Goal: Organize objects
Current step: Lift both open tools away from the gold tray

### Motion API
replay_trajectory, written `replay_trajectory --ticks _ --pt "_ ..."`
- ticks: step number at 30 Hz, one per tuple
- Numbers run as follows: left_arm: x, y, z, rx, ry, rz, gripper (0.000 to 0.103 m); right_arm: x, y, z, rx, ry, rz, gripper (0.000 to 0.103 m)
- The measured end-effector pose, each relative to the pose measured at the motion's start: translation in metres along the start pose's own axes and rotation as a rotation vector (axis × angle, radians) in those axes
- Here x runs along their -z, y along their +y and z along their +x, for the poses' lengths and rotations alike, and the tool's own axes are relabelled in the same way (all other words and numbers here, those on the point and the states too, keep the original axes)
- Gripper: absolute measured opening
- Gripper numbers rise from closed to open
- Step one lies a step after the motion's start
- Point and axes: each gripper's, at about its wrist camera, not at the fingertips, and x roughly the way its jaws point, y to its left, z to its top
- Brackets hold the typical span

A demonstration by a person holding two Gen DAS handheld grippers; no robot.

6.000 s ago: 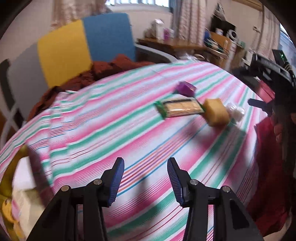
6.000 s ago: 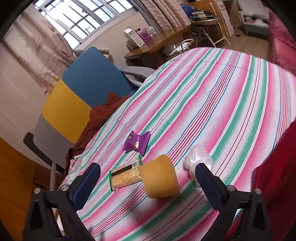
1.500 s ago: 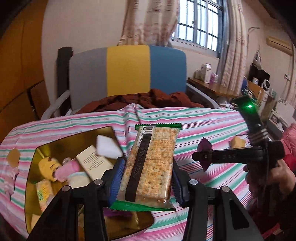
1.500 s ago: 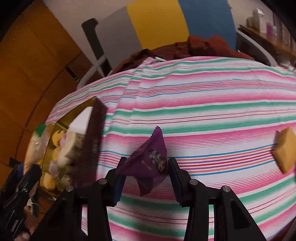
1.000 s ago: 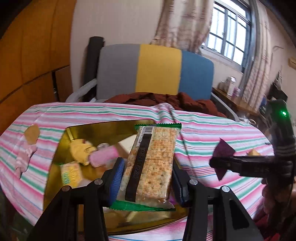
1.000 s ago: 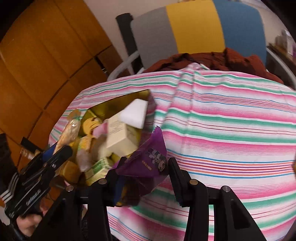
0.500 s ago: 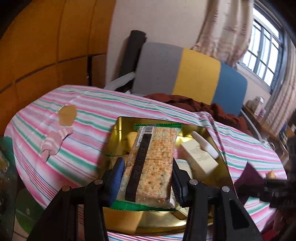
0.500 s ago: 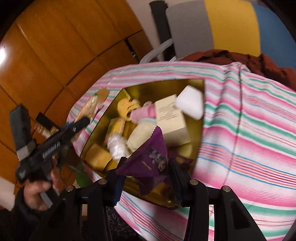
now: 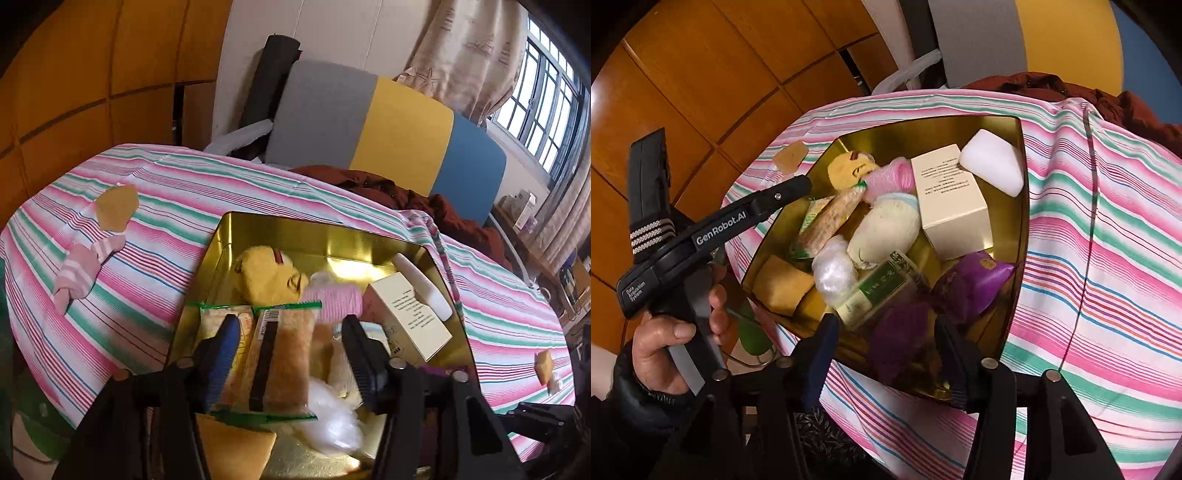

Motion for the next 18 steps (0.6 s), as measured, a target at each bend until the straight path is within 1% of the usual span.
replay_trajectory --ticks 8,15,18 --pt "0.010 -0.004 -0.016 -0.041 -0.012 0.030 0.061 0.001 0.005 -0.003 0.014 -0.024 -0.009 0.061" --pt "0.015 -0.011 -0.035 -0.055 -0.032 0.041 0.061 0.002 0.013 -0.014 0.072 -0.069 -0.032 0.068" --pt "0.017 -0.014 -0.044 -0.058 -0.049 0.047 0.061 0.004 0.017 -0.022 0.103 -0.095 -0.043 0.073"
